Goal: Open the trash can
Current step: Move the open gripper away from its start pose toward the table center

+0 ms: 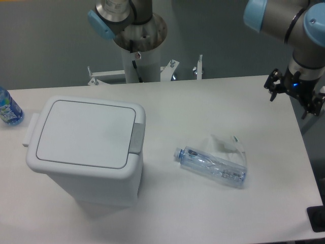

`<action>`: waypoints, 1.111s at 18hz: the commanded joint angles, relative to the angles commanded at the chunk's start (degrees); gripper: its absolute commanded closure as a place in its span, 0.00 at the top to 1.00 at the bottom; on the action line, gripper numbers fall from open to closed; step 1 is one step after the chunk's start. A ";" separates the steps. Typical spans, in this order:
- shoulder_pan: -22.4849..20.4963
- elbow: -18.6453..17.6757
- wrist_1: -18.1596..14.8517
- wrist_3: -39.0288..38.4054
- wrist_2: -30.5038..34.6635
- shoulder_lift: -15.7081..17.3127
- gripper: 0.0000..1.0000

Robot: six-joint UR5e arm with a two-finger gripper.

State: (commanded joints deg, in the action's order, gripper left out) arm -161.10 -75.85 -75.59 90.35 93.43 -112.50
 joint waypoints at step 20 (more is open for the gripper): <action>3.60 -0.97 0.18 -25.73 -16.95 4.30 1.00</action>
State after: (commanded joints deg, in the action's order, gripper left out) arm -157.50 -76.82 -75.41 64.62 76.47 -108.20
